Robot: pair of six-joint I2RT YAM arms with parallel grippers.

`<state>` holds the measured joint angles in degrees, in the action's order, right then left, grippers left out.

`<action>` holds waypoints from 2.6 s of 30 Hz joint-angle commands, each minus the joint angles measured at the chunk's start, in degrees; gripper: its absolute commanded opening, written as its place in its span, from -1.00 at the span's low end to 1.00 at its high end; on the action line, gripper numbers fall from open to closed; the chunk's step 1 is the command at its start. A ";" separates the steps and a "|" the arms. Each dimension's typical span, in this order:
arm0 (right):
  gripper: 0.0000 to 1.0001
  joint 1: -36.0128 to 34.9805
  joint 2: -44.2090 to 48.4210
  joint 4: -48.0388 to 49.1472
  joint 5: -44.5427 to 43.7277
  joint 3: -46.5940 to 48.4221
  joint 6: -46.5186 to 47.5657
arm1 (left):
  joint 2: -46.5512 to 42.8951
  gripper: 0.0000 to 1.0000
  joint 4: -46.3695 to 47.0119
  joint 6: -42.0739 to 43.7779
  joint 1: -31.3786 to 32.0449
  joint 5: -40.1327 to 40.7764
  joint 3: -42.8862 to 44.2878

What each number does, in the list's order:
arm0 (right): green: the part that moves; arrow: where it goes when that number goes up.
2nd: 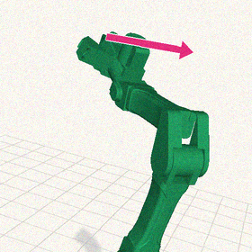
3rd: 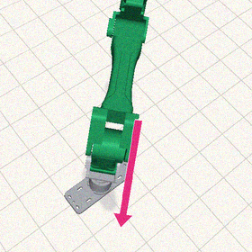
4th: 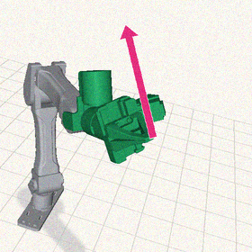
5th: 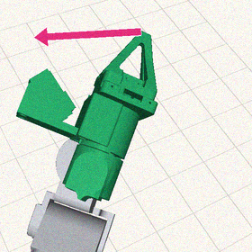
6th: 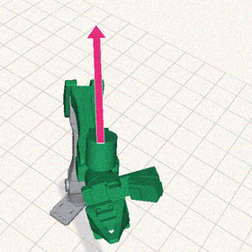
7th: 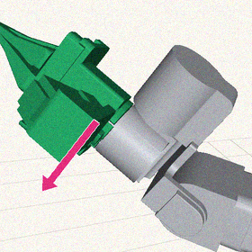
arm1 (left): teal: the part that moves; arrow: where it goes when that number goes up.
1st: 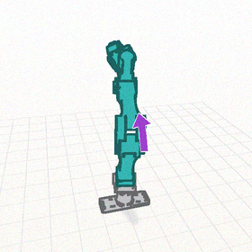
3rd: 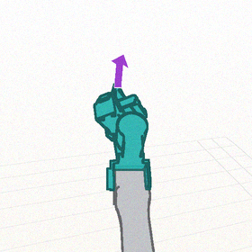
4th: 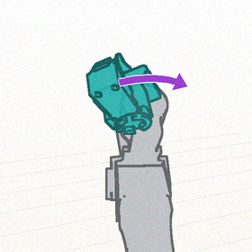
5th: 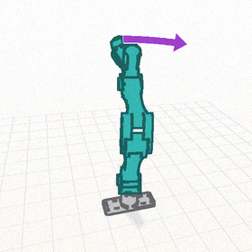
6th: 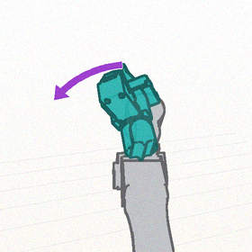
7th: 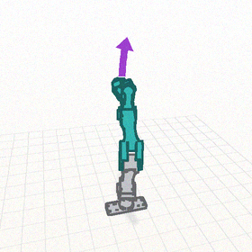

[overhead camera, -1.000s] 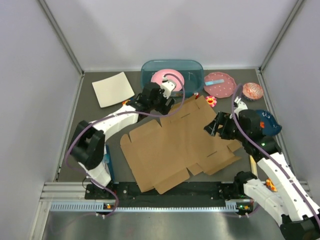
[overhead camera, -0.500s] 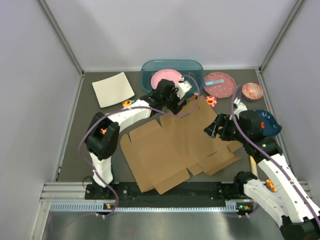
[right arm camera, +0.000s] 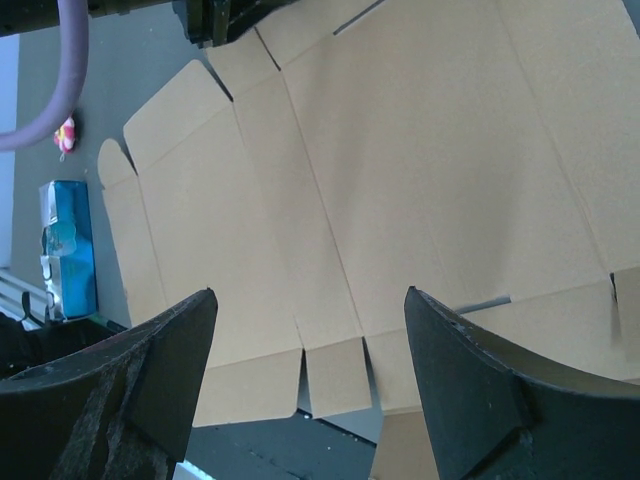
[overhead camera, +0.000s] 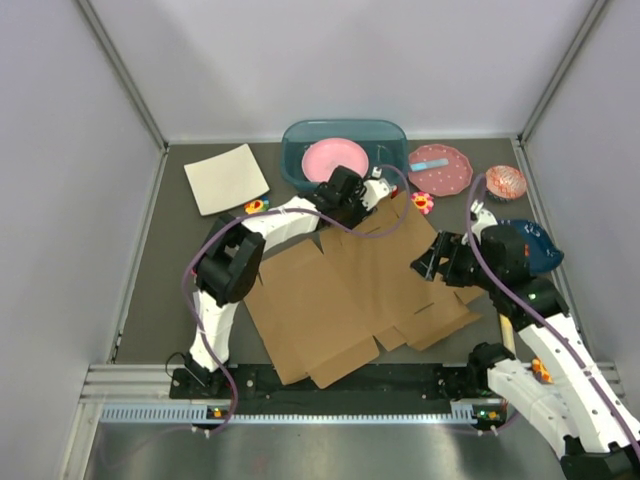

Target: Fold the paper box

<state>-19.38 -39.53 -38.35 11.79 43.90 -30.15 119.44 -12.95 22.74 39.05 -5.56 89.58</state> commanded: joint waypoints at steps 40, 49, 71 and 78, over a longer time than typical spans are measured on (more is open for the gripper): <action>0.53 -0.40 2.17 -6.21 -0.98 21.50 -1.31 | -46.57 -1.00 -21.95 -41.29 -4.15 -5.60 -14.06; 0.52 -0.57 2.79 -6.30 -3.00 14.47 1.67 | -42.98 -1.00 -10.70 -35.76 -4.24 -0.15 -30.60; 0.48 -13.14 -18.66 18.04 -8.80 13.23 12.38 | -46.92 -1.00 40.44 -40.76 -4.15 16.45 -60.92; 0.51 -13.14 -24.27 17.96 -8.62 17.96 19.95 | -46.50 -1.00 50.92 -35.32 -4.15 16.20 -63.74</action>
<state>-32.16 -60.95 -23.97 4.32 56.86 -16.01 73.23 26.35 -16.62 34.92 10.00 25.82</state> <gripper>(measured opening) 0.753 0.021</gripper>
